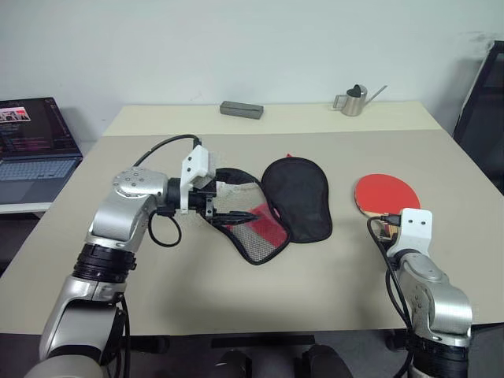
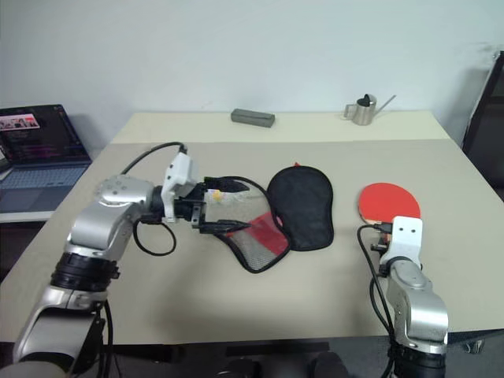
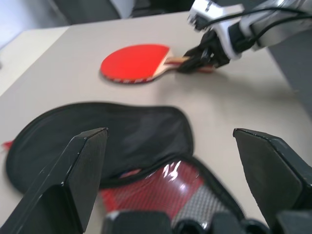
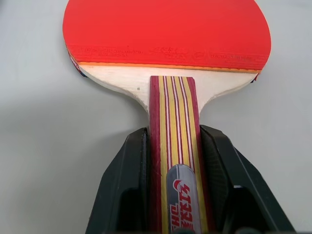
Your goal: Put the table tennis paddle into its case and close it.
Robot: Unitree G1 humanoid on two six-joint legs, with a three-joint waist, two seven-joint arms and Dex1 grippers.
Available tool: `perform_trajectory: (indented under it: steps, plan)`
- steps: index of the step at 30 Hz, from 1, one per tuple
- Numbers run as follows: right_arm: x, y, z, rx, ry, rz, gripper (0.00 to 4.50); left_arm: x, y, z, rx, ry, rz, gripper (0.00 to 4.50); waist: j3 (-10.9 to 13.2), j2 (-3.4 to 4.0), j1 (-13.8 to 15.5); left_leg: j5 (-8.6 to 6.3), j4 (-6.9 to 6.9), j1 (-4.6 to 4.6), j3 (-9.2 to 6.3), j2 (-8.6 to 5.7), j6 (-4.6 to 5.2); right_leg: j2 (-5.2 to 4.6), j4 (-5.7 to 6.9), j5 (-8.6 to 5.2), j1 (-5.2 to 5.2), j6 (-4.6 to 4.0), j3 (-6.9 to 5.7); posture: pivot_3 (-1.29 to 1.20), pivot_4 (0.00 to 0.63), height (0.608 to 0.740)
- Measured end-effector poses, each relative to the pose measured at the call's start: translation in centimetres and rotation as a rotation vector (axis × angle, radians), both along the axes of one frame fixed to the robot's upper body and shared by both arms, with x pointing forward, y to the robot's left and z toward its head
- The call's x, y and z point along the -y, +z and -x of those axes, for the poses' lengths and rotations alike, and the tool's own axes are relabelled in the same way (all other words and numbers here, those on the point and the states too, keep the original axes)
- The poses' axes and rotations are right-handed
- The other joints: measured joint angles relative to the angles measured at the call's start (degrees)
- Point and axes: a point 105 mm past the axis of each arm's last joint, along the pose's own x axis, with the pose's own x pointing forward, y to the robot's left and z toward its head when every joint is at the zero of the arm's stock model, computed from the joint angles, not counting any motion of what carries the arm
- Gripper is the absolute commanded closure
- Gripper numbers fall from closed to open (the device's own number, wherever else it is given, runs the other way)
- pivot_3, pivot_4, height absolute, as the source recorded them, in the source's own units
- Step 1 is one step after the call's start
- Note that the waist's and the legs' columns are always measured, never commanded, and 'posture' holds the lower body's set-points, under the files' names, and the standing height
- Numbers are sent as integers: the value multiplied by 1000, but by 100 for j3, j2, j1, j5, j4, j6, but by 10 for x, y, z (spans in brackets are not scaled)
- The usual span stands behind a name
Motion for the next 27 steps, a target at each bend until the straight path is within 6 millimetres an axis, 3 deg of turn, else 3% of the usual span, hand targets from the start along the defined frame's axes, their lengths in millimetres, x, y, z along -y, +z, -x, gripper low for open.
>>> perform_trajectory:
  steps: [5, 14, 20, 27]
  plan:
    - [-4, 20, -8, 54, 51, 42, 3300, -19, 7, -5, 22, 75, 12, 0, 3, 1, -5, 0, -20, -5, 0, 1, 0, 0, -10, -3, -7, -4, -2, 0, 150, 740]
    - [-60, 59, -21, 181, 282, 56, 3300, -42, 5, -7, 15, 168, 13, 0, 4, -1, -47, 0, -57, -6, 1, 4, -1, -1, -33, -6, -17, -6, -2, 0, 150, 740]
    - [-97, 54, -26, 149, 398, -5, 3300, -47, 7, -8, 21, 188, 16, 0, 7, -5, -45, 1, -58, -7, 0, 4, -1, -1, -35, -6, -17, -7, -3, 0, 150, 740]
    - [-119, 37, -29, 86, 452, -42, 3300, -47, 7, -8, 21, 191, 17, 0, 8, -6, -54, 1, -59, -7, 1, 4, -2, -1, -32, -5, -25, -7, 0, 0, 150, 740]
